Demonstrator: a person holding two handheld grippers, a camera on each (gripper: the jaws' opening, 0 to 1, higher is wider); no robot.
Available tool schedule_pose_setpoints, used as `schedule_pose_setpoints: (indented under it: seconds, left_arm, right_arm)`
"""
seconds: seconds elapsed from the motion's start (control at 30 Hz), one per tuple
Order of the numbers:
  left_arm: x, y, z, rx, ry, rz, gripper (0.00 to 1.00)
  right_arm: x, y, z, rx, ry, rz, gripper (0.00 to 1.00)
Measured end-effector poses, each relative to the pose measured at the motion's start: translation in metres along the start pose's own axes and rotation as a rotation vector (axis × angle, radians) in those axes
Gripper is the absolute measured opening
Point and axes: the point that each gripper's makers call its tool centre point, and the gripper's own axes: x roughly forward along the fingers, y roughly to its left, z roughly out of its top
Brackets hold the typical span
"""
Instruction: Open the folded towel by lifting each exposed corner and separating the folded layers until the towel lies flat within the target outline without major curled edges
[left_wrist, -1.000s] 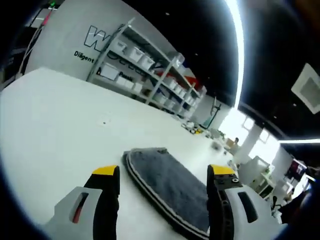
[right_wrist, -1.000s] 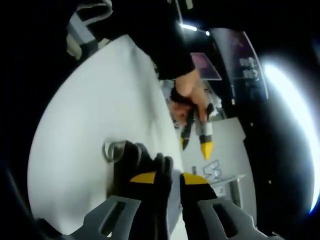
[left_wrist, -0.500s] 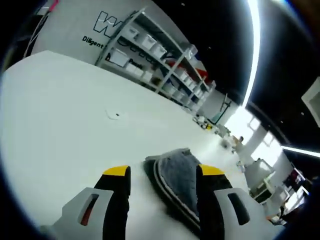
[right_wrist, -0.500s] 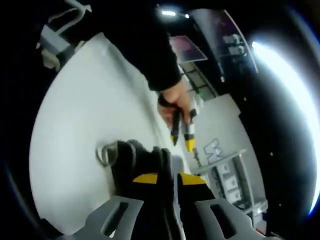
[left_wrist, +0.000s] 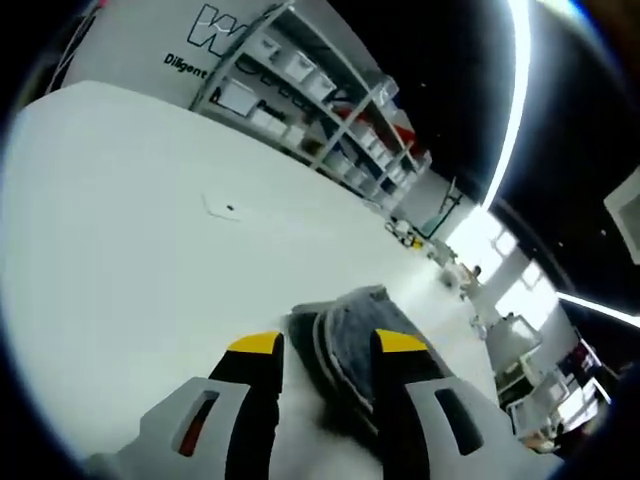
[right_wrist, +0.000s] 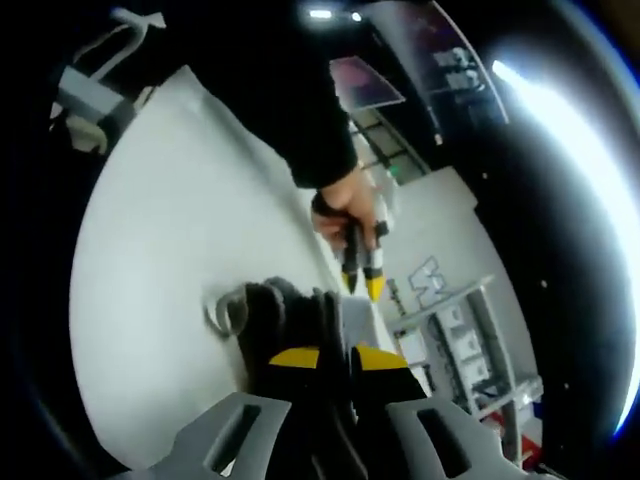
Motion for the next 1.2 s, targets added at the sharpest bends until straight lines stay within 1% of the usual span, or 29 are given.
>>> schedule_pose_setpoints:
  seconds: [0.17, 0.27, 0.33, 0.47, 0.5, 0.57, 0.7, 0.77, 0.83, 0.87, 0.9, 0.93, 0.97, 1.0, 1.03, 1.07, 1.13, 1.2]
  left_arm:
    - [0.005, -0.001, -0.003, 0.007, 0.021, 0.002, 0.31]
    - [0.007, 0.000, -0.004, 0.000, 0.033, -0.004, 0.23]
    - [0.008, 0.000, -0.006, 0.005, 0.044, -0.001, 0.18]
    - [0.008, 0.005, -0.006, 0.012, 0.044, 0.019, 0.09]
    - [0.007, 0.006, -0.004, 0.012, 0.040, 0.022, 0.05]
    - [0.006, 0.004, 0.000, 0.029, 0.016, 0.019, 0.04]
    - [0.006, -0.001, 0.002, 0.041, 0.008, 0.007, 0.03]
    - [0.005, -0.003, 0.004, 0.039, 0.015, 0.009, 0.03]
    - [0.003, -0.005, 0.002, 0.045, 0.036, 0.010, 0.03]
    - [0.002, -0.006, 0.001, 0.071, 0.046, 0.004, 0.03]
    - [0.001, -0.002, 0.003, 0.098, 0.040, 0.035, 0.02]
    - [0.000, -0.002, 0.004, 0.098, 0.033, 0.045, 0.02]
    - [0.001, -0.004, 0.004, 0.089, 0.029, 0.028, 0.02]
    - [0.001, -0.005, 0.004, 0.056, 0.028, 0.023, 0.02]
    - [0.001, -0.005, 0.006, 0.063, 0.019, 0.015, 0.02]
    - [0.001, -0.005, 0.006, 0.052, 0.019, 0.013, 0.02]
    - [0.001, -0.004, 0.006, 0.046, 0.016, 0.022, 0.02]
    - [0.002, -0.006, 0.006, 0.041, 0.008, 0.014, 0.02]
  right_arm:
    - [0.000, -0.003, 0.001, -0.003, 0.001, -0.012, 0.07]
    - [0.003, -0.003, 0.001, -0.009, 0.003, -0.012, 0.11]
    - [0.004, -0.002, 0.001, -0.008, 0.004, -0.008, 0.11]
    - [0.005, 0.000, 0.000, 0.005, 0.006, 0.002, 0.03]
    - [0.005, 0.000, 0.000, 0.010, 0.004, 0.003, 0.03]
    - [0.005, -0.001, 0.001, 0.019, 0.000, 0.002, 0.02]
    - [0.004, -0.003, -0.001, 0.046, -0.002, 0.000, 0.02]
    - [0.004, -0.006, -0.001, 0.058, -0.003, -0.003, 0.02]
    - [0.003, -0.009, -0.001, 0.073, -0.007, -0.008, 0.01]
    - [0.002, -0.011, -0.002, 0.084, -0.009, -0.011, 0.01]
    - [0.002, -0.013, -0.002, 0.088, -0.009, -0.013, 0.01]
    - [0.002, -0.014, -0.002, 0.096, -0.010, -0.016, 0.01]
    - [0.002, -0.014, -0.002, 0.099, -0.009, -0.017, 0.01]
    - [0.002, -0.014, -0.002, 0.102, -0.009, -0.016, 0.01]
    - [0.002, -0.014, -0.002, 0.101, -0.009, -0.017, 0.01]
    - [0.001, -0.014, -0.001, 0.103, -0.011, -0.017, 0.01]
    - [0.000, -0.014, 0.000, 0.113, -0.016, -0.017, 0.01]
    - [-0.001, -0.017, 0.000, 0.126, -0.022, -0.023, 0.01]
